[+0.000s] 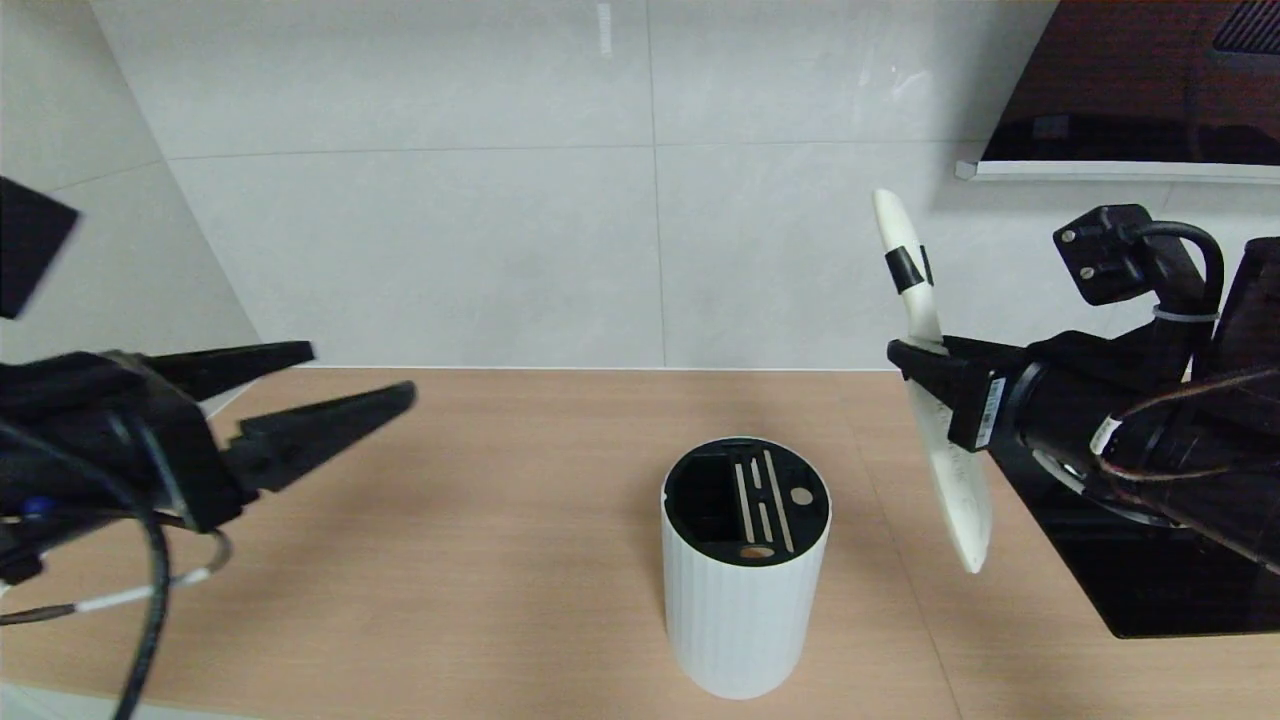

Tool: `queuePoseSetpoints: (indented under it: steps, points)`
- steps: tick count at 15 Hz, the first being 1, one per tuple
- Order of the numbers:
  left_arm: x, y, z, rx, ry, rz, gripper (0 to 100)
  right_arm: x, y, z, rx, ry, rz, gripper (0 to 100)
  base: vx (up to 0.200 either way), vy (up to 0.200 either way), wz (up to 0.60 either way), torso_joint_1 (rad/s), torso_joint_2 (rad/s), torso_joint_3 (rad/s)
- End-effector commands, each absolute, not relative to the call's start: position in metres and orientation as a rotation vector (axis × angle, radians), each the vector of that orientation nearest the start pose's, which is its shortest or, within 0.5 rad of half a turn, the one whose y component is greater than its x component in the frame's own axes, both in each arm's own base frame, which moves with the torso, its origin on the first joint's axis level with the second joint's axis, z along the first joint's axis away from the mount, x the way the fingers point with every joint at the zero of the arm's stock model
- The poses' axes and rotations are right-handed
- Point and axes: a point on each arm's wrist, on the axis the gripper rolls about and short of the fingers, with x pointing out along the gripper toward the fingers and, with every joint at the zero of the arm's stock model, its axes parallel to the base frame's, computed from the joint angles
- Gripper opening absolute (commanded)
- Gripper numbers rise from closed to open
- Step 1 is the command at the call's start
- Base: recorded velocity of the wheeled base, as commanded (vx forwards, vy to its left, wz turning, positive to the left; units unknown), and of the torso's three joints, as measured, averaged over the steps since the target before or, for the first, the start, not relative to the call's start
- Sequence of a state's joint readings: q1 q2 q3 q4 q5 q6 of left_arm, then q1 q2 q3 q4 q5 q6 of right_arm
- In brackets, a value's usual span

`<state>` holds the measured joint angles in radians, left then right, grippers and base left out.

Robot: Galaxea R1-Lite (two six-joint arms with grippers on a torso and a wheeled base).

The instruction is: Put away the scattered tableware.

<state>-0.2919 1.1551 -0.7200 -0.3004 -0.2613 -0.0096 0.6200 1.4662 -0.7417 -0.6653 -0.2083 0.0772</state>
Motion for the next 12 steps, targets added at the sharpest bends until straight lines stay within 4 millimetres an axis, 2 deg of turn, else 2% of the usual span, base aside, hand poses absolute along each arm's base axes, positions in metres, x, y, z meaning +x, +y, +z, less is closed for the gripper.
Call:
queuePoseSetpoints:
  steps: [1,2,4,6,9,12]
  points:
    - [0.197,-0.105,0.203,-0.025,0.335,-0.712,100,0.195,0.16,0.23,0.063,0.088,0.493,0,0.0,0.0,0.0,0.0,0.0,0.0]
    - [0.202,-0.123,0.199,-0.094,0.331,-0.763,100,0.19,0.174,0.221,0.046,0.12,0.542,0,0.0,0.0,0.0,0.0,0.0,0.0]
    - [0.21,-0.145,0.199,-0.228,0.302,-0.82,100,0.187,0.19,0.212,0.069,0.159,0.585,0,0.0,0.0,0.0,0.0,0.0,0.0]
    - [0.219,-0.167,0.202,-0.345,0.255,-0.885,100,0.186,0.197,0.216,0.093,0.151,0.584,0,0.0,0.0,0.0,0.0,0.0,0.0]
    - [0.238,-0.183,0.205,-0.398,0.214,-0.943,100,0.181,0.201,0.217,0.093,0.147,0.599,0,0.0,0.0,0.0,0.0,0.0,0.0]
    - [0.237,-0.197,0.213,-0.534,0.24,-0.992,100,0.171,0.21,0.217,0.089,0.147,0.623,0,0.0,0.0,0.0,0.0,0.0,0.0]
